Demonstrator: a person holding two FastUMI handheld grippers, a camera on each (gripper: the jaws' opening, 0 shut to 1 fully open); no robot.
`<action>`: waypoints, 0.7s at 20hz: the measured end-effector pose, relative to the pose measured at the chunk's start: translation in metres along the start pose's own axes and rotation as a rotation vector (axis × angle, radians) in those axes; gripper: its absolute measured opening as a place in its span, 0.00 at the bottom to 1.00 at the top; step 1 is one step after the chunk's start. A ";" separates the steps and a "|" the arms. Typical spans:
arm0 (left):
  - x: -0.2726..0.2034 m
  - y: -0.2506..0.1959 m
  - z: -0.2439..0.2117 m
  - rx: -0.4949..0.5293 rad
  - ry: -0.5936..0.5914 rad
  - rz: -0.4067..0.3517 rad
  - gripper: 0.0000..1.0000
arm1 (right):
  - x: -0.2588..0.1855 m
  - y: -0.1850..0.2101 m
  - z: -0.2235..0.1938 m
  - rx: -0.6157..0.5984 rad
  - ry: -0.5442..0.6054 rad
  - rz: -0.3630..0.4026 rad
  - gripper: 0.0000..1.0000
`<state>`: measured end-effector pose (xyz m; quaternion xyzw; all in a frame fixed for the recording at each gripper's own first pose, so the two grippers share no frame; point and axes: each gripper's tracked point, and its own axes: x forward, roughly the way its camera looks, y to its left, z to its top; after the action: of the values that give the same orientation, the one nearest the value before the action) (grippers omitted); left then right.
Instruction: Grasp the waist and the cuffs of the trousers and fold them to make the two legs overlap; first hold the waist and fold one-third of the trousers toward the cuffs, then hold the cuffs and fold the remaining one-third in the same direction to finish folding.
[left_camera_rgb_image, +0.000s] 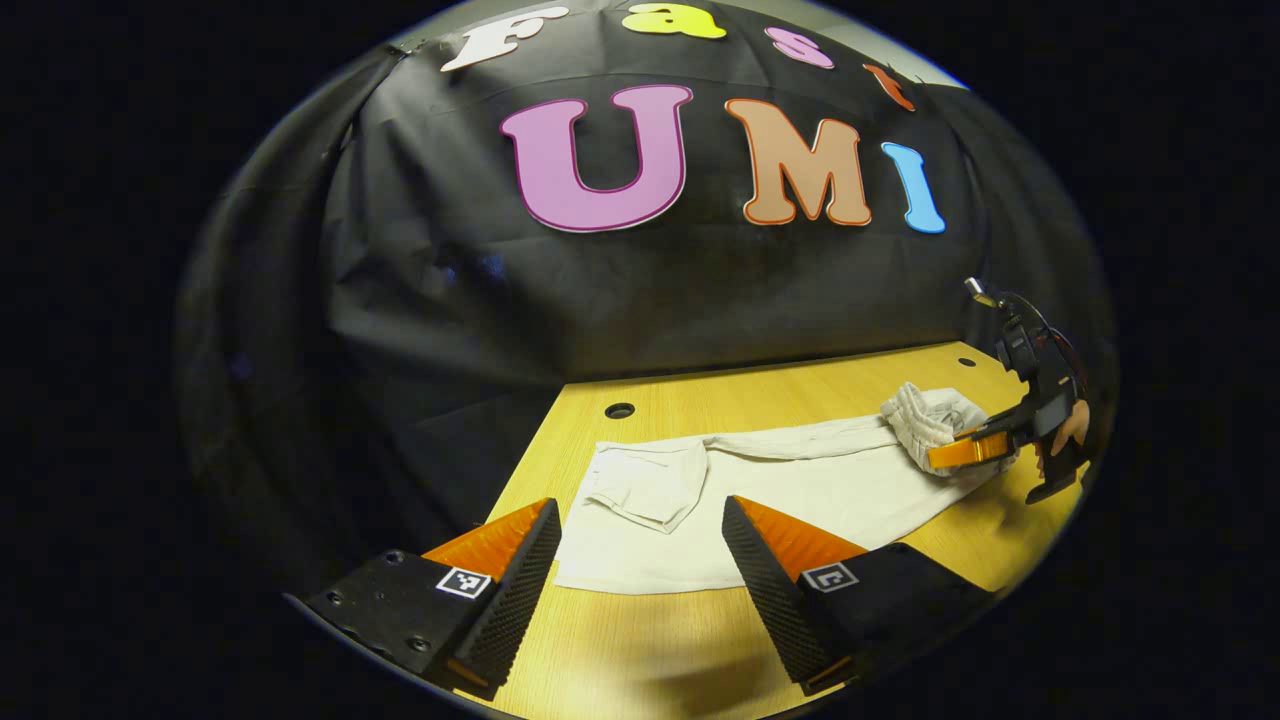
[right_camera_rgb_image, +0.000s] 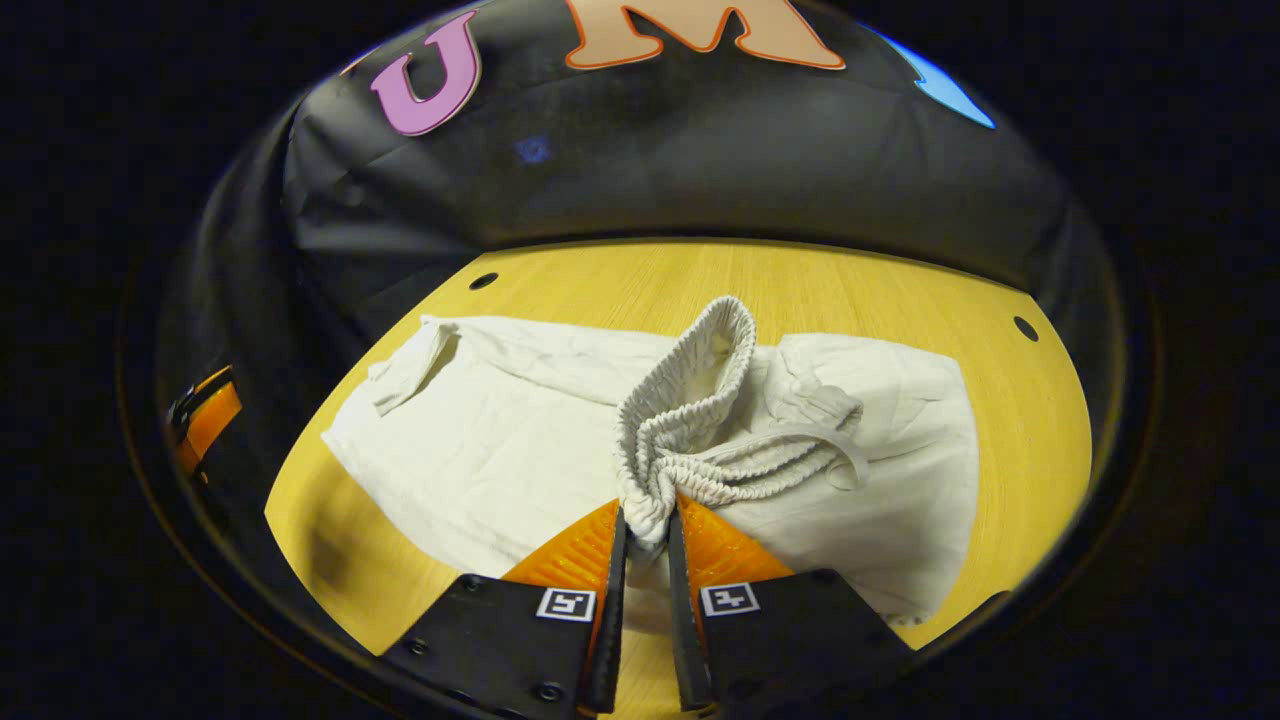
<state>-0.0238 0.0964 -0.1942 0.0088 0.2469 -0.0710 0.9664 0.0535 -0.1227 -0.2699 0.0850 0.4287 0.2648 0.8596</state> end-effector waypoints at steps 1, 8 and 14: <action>0.003 0.001 -0.004 -0.009 0.008 -0.003 0.96 | 0.000 0.003 -0.001 -0.004 0.022 0.034 0.20; 0.021 0.010 -0.021 -0.048 0.039 -0.023 0.96 | -0.039 -0.010 0.005 -0.057 0.004 0.082 0.98; 0.051 0.035 -0.039 -0.123 0.074 -0.022 0.96 | -0.060 -0.019 0.026 -0.010 -0.102 0.012 0.96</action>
<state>0.0071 0.1260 -0.2534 -0.0508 0.2867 -0.0661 0.9544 0.0518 -0.1685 -0.2193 0.0967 0.3826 0.2675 0.8790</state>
